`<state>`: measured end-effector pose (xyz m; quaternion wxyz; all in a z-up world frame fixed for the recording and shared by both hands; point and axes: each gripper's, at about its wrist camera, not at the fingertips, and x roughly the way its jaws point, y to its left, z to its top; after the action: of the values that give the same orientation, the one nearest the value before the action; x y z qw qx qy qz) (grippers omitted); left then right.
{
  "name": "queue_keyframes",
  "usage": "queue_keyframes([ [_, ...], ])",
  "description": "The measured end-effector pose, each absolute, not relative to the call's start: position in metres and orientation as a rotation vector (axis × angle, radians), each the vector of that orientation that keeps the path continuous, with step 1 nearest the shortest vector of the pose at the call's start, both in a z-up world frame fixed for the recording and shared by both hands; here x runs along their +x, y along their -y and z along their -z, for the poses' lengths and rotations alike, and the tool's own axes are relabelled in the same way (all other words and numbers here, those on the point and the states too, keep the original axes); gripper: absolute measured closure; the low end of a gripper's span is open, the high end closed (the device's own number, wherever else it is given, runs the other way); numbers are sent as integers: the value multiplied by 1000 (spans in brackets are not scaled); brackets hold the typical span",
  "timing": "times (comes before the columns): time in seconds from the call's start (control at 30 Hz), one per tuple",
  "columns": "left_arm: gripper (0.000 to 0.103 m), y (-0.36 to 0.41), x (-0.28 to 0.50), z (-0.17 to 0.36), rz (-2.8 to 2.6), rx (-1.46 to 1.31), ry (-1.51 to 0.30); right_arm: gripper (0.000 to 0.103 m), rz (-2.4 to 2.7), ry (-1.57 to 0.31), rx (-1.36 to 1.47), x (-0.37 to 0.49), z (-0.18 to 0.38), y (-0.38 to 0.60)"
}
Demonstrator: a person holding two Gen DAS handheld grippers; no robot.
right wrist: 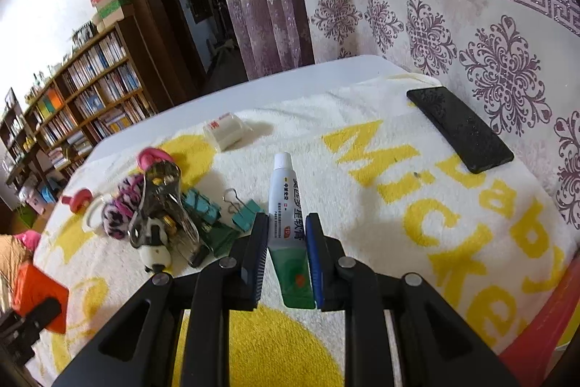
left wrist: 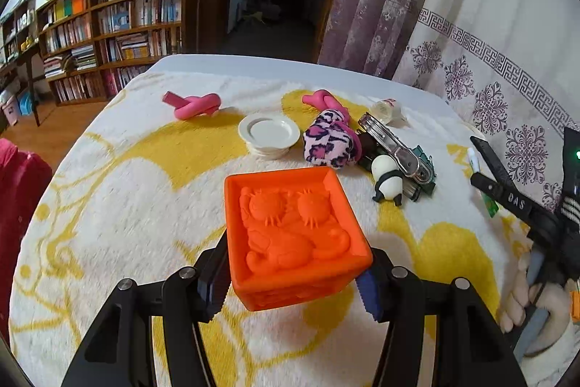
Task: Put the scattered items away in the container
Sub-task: 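Carry the tube and cube to the pink tin and release them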
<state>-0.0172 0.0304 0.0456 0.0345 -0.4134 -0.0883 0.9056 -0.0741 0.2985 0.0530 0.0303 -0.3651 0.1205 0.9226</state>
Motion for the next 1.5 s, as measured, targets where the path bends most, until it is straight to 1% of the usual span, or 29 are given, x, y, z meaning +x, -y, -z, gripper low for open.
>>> queue_keyframes([
  [0.07, 42, -29, -11, -47, -2785, -1265, 277, 80, -2831, -371, -1124, -75, -55, -298],
  [0.2, 42, -28, 0, -52, -2792, -1245, 265, 80, -2857, -438, -1110, -57, -69, -297],
  [0.4, 42, -36, 8, -57, -2767, -1213, 262, 80, -2922, -509, -1041, -9, -93, -293],
  [0.57, 42, -50, 13, -57, -2721, -1206, 253, 80, -2921, -527, -999, 35, -103, -299],
  [0.67, 42, -61, 16, -57, -2688, -1204, 234, 80, -2895, -510, -966, 59, -108, -308],
  [0.77, 42, -75, 21, -59, -2660, -1195, 208, 80, -2854, -438, -916, 88, -111, -320],
  [0.83, 42, -88, 22, -60, -2639, -1193, 182, 80, -2814, -397, -880, 110, -113, -331],
  [1.0, 42, -128, 27, -67, -2582, -1169, 114, 80, -2705, -362, -813, 156, -116, -362],
  [1.13, 42, -166, 36, -79, -2528, -1116, 55, 80, -2630, -283, -751, 186, -120, -378],
  [1.5, 42, -272, 57, -127, -2350, -936, -97, 80, -2564, -281, -728, 224, -118, -404],
])
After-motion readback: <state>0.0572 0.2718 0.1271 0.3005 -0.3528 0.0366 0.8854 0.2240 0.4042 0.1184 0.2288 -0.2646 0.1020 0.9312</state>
